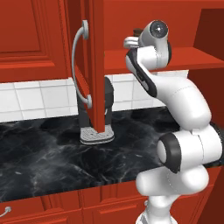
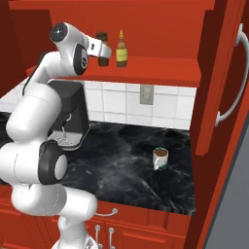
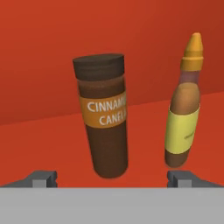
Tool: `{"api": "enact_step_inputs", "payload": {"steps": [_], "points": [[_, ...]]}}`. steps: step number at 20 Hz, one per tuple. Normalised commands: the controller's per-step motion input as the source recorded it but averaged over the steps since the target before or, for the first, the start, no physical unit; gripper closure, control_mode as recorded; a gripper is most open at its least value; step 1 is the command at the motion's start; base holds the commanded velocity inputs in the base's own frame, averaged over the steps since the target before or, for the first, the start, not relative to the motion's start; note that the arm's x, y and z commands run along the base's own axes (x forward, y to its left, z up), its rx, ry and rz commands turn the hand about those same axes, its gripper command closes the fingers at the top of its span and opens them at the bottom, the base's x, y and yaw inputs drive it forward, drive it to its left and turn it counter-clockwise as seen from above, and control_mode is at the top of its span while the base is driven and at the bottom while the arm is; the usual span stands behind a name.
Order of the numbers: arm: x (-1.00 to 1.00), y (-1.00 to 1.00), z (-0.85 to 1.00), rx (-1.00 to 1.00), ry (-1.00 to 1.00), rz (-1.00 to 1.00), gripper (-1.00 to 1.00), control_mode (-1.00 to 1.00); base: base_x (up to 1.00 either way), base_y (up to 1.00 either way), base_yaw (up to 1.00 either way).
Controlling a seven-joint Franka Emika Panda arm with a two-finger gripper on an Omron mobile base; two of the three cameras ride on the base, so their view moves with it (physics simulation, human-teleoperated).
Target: Pick the cinnamon and honey bottle from the cabinet and place them next to the mug.
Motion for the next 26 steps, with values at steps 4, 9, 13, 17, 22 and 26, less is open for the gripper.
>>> {"api": "enact_step_inputs", "payload": {"steps": [4,9,13,17,22,26], "points": [[0.02,0.00,0.24,0.00,0.02,0.00,-1.00,-1.00,0.00,0.00,0.00],[0.02,0.00,0.14,0.00,0.03,0.00,-1.00,-1.00,0.00,0.00,0.00],[0.13,0.00,0.00,0.00,0.00,0.00,-1.00,-1.00,0.00,0.00,0.00],[0.26,-0.01,0.00,0.00,0.09,0.00,-1.00,-1.00,0.00,0.00,0.00],[0.25,0.00,0.00,0.00,0.04,0.00,-1.00,-1.00,0.00,0.00,0.00],[0.25,0.00,0.00,0.00,0.00,0.00,-1.00,-1.00,0.00,0.00,0.00]]}}
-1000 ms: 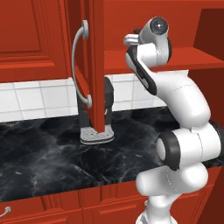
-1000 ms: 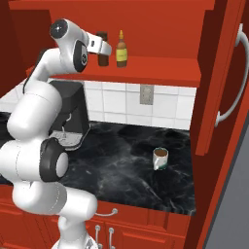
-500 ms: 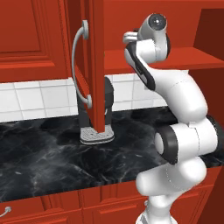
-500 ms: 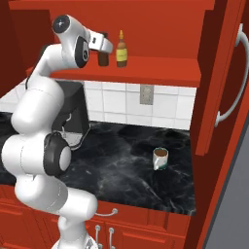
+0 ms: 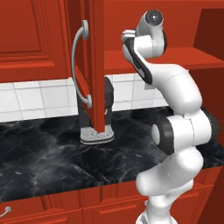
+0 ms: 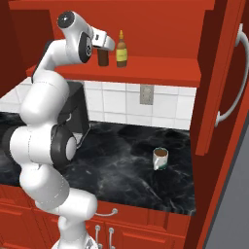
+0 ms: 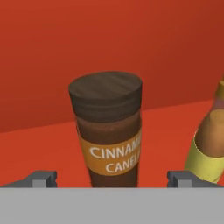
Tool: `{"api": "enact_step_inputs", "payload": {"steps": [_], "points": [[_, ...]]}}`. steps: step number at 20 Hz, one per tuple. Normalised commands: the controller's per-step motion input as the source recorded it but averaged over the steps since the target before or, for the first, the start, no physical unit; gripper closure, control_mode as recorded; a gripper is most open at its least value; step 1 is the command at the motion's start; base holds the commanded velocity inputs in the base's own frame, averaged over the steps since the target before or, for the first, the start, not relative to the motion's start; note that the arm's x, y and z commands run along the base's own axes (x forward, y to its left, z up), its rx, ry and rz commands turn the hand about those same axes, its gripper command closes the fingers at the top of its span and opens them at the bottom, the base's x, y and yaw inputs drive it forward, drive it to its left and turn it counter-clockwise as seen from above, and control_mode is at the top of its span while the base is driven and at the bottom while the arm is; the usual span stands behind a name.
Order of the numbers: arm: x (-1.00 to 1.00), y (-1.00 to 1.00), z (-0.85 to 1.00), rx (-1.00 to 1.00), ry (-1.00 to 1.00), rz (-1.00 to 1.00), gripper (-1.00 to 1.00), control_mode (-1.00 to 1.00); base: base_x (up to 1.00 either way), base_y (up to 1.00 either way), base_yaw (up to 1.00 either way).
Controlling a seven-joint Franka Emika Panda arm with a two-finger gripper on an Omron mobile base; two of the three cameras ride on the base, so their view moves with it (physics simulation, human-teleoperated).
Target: Pick the cinnamon and honey bottle from the cabinet and place them next to the mug.
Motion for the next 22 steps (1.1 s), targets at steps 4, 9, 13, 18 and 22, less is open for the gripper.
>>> {"api": "enact_step_inputs", "payload": {"steps": [4,9,13,18,22], "points": [[0.13,0.00,0.00,0.00,-0.01,0.00,-1.00,-1.00,0.00,0.00,0.00],[0.12,-0.04,-0.01,0.00,-0.01,0.00,-1.00,-1.00,0.00,0.00,0.00],[0.11,-0.02,-0.05,0.00,0.00,0.00,-1.00,-1.00,0.00,0.00,0.00],[0.09,0.00,-0.08,0.00,0.00,0.00,-1.00,-1.00,0.00,0.00,0.00],[0.12,0.00,-0.04,0.00,0.00,0.00,-1.00,-1.00,0.00,0.00,0.00]]}}
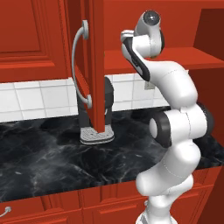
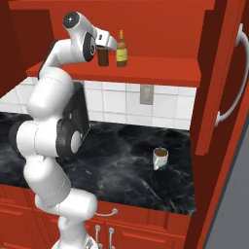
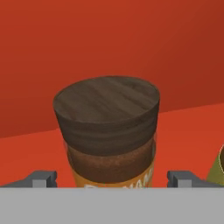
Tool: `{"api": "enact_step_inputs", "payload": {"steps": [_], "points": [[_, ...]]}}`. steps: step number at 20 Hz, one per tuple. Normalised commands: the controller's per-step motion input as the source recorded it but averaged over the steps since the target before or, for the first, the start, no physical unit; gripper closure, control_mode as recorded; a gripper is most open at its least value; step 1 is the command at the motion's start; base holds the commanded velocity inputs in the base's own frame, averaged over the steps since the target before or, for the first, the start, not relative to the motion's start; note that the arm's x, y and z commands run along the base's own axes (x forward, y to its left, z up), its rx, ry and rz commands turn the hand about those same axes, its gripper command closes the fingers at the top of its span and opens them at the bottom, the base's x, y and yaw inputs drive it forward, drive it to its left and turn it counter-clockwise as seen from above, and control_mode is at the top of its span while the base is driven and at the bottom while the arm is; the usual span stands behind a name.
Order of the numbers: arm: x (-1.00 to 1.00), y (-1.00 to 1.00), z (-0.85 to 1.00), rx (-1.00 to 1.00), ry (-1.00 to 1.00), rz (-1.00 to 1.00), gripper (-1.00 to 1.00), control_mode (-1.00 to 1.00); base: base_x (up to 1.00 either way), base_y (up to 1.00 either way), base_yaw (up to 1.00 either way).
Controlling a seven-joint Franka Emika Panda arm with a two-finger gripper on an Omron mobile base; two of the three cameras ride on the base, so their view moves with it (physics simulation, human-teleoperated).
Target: Pick the cinnamon and honey bottle from the cabinet and place them next to the mug.
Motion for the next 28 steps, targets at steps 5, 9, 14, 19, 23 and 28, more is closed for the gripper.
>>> {"api": "enact_step_inputs", "payload": {"steps": [5,9,14,19,23,28], "points": [[0.04,0.00,-0.01,0.00,0.00,0.00,-1.00,-1.00,0.00,0.00,0.00],[0.00,0.00,0.00,0.00,0.00,0.00,-1.00,-1.00,0.00,0.00,0.00],[0.00,0.00,0.00,0.00,0.00,0.00,1.00,-1.00,0.00,0.00,0.00],[0.00,0.00,0.00,0.00,0.00,0.00,1.00,-1.00,0.00,0.00,0.00],[-0.13,0.00,0.00,0.00,-0.09,0.00,1.00,-1.00,0.00,0.00,0.00],[-0.53,0.00,0.00,0.00,-0.16,0.00,1.00,-1.00,0.00,0.00,0.00]]}}
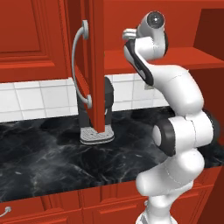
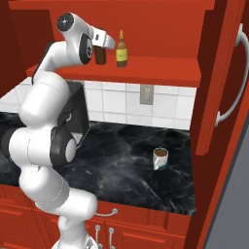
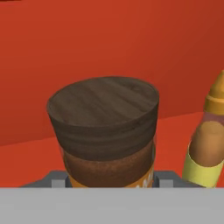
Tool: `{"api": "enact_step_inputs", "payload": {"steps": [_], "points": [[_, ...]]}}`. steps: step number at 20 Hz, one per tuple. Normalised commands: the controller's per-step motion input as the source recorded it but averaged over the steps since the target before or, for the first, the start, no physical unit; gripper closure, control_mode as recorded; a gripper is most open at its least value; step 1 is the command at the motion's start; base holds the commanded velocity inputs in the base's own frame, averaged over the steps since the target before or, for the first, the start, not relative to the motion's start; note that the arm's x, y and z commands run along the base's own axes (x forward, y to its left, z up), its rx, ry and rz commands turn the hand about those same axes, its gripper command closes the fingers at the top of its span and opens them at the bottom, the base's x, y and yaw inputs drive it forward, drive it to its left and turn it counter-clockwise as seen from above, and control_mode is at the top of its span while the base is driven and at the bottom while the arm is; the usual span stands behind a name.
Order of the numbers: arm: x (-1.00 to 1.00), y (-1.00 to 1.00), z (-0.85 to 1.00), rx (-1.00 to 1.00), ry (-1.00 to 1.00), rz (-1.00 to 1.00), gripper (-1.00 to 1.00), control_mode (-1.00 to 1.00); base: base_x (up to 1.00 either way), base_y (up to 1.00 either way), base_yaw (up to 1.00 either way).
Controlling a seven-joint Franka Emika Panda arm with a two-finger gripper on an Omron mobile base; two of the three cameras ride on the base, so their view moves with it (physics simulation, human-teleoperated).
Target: Pick the cinnamon and honey bottle from the cabinet and place them next to the mug.
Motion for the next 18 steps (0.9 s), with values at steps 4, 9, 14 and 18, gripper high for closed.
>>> {"api": "enact_step_inputs", "payload": {"steps": [4,9,14,18], "points": [[-0.70,-0.02,0.00,0.00,-0.12,0.00,1.00,-1.00,0.00,0.00,0.00],[-0.87,-0.07,0.00,0.00,-0.08,0.00,1.00,-1.00,0.00,0.00,0.00],[-0.87,0.00,0.06,0.00,-0.01,-0.03,1.00,-1.00,0.00,0.00,0.00],[-0.87,0.00,0.00,0.00,0.00,-0.08,1.00,-1.00,0.00,0.00,0.00]]}}
